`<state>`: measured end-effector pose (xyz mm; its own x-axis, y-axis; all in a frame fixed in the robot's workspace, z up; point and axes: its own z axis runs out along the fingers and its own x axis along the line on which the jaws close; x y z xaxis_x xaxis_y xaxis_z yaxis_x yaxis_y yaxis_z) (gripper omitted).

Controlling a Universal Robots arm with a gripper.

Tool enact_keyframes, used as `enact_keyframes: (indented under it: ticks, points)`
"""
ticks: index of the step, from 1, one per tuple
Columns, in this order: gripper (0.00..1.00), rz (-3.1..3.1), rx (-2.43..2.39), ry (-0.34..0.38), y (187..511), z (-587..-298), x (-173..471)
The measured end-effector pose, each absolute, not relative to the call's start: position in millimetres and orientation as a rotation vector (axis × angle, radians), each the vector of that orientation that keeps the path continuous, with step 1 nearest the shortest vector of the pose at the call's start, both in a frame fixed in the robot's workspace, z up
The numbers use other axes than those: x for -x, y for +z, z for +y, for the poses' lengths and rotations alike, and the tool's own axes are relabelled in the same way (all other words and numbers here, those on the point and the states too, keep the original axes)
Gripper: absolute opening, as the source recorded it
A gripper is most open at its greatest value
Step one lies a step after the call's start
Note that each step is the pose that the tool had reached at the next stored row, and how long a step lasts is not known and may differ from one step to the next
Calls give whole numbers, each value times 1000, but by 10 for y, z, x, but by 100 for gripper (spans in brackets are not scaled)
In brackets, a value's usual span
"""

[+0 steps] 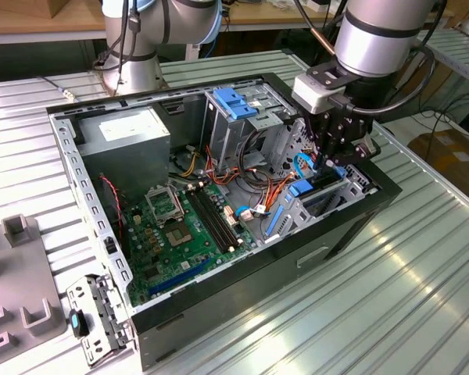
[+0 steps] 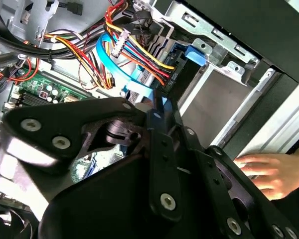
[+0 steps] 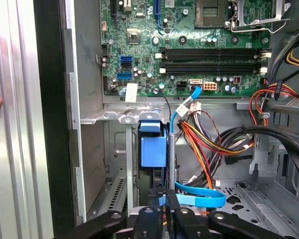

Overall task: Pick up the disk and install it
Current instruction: 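Insert the second disk wire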

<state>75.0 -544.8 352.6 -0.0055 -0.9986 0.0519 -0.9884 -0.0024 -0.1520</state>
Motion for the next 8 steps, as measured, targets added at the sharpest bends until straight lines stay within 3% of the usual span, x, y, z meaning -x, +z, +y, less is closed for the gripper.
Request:
enact_keyframes:
  ticks: [2,8]
  points:
    - [11,2167,2164,-223,3528,-5448,-750]
    - [11,2167,2164,-223,3528,-5448,-750]
